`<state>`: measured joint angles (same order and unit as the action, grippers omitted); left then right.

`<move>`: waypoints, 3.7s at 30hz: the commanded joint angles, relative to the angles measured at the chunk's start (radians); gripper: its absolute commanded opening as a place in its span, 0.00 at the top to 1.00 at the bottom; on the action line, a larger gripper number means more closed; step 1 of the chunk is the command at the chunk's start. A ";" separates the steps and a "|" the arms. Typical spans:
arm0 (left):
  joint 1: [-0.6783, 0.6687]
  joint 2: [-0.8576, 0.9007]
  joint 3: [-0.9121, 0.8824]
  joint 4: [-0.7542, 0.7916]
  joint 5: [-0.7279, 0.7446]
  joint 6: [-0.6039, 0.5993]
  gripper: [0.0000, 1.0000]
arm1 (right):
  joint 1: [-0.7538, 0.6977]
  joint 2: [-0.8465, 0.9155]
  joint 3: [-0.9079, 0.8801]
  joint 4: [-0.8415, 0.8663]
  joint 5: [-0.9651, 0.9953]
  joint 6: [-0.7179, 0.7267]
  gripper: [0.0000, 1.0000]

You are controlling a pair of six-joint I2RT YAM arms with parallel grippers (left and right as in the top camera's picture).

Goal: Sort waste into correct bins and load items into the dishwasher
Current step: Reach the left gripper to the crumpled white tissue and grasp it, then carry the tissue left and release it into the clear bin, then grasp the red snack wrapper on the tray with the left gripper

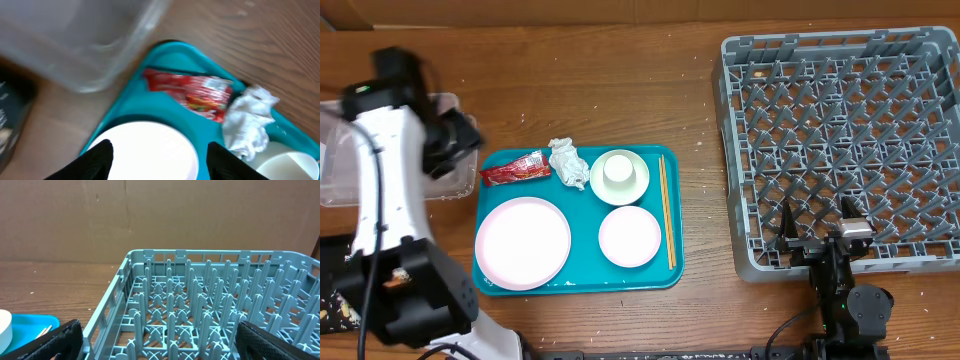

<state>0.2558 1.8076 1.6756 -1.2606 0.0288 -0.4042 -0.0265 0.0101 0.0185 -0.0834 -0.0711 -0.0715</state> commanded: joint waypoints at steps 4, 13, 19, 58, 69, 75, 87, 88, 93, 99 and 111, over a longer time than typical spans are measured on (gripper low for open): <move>-0.198 0.148 -0.014 0.101 -0.008 0.224 0.36 | -0.005 -0.007 -0.010 0.004 0.003 0.004 0.00; -0.272 0.265 -0.014 0.134 0.034 0.363 0.44 | -0.005 -0.007 -0.010 0.004 0.003 0.004 0.00; -0.293 0.266 -0.014 0.185 0.156 0.248 0.49 | -0.005 -0.007 -0.010 0.004 0.003 0.004 0.00; -0.410 0.375 -0.014 0.131 -0.013 -0.094 0.64 | -0.005 -0.007 -0.010 0.004 0.003 0.004 0.00; -0.363 0.369 0.345 -0.101 -0.053 -0.090 0.96 | -0.005 -0.007 -0.010 0.004 0.003 0.004 0.00; -0.226 0.369 0.601 -0.146 -0.122 -0.090 0.96 | -0.005 -0.007 -0.010 0.004 0.003 0.004 0.00; 0.076 0.372 0.584 -0.034 -0.238 -0.091 0.42 | -0.005 -0.007 -0.010 0.004 0.003 0.004 0.00; 0.093 0.372 0.584 -0.060 -0.205 -0.091 0.14 | -0.005 -0.007 -0.010 0.004 0.003 0.004 0.00; 0.108 0.372 0.584 -0.206 -0.095 -0.097 0.24 | -0.005 -0.007 -0.010 0.004 0.003 0.004 0.00; 0.021 0.372 0.584 -0.333 0.171 0.017 0.31 | -0.005 -0.007 -0.010 0.004 0.003 0.004 0.00; -0.246 0.372 0.578 -0.430 -0.036 -0.339 0.36 | -0.005 -0.007 -0.010 0.004 0.003 0.004 0.00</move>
<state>0.0334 2.1792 2.2623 -1.6779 0.0929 -0.5568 -0.0265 0.0101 0.0185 -0.0834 -0.0711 -0.0711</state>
